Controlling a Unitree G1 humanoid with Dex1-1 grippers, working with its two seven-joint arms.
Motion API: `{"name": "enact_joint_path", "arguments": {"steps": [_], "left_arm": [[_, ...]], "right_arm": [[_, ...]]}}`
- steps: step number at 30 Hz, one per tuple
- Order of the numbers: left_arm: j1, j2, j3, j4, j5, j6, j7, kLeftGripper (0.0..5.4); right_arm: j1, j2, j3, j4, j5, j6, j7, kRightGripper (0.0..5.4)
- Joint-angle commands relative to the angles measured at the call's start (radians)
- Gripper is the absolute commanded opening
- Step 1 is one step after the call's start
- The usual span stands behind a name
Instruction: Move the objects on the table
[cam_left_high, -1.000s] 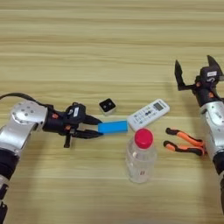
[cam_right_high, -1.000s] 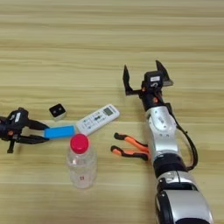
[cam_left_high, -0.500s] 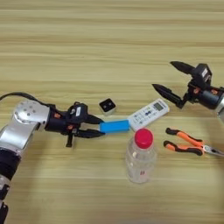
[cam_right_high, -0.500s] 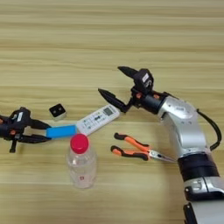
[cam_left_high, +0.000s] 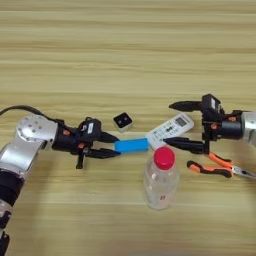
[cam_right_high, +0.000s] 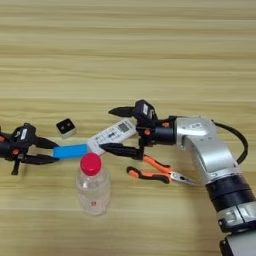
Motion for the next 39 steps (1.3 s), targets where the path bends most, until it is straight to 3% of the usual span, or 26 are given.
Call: {"name": "enact_joint_path", "arguments": {"steps": [1, 13, 32, 39], "left_arm": [[-0.004, 0.004, -0.006, -0.014, 0.010, 0.007, 0.005, 1.34], [0.003, 0.003, -0.005, -0.023, 0.007, 0.010, 0.007, 1.34], [0.007, 0.001, -0.006, -0.032, 0.005, 0.015, 0.011, 1.34], [0.008, -0.001, -0.008, -0.038, 0.007, 0.017, 0.014, 1.34]], "right_arm": [[-0.036, 0.009, 0.026, 0.008, -0.040, -0.018, 0.002, 5.40], [-0.035, 0.090, 0.107, 0.071, -0.164, -0.159, -0.056, 5.40], [-0.036, 0.143, 0.146, 0.117, -0.205, -0.198, -0.067, 5.40], [-0.040, 0.153, 0.158, 0.135, -0.216, -0.206, -0.062, 4.49]]}}
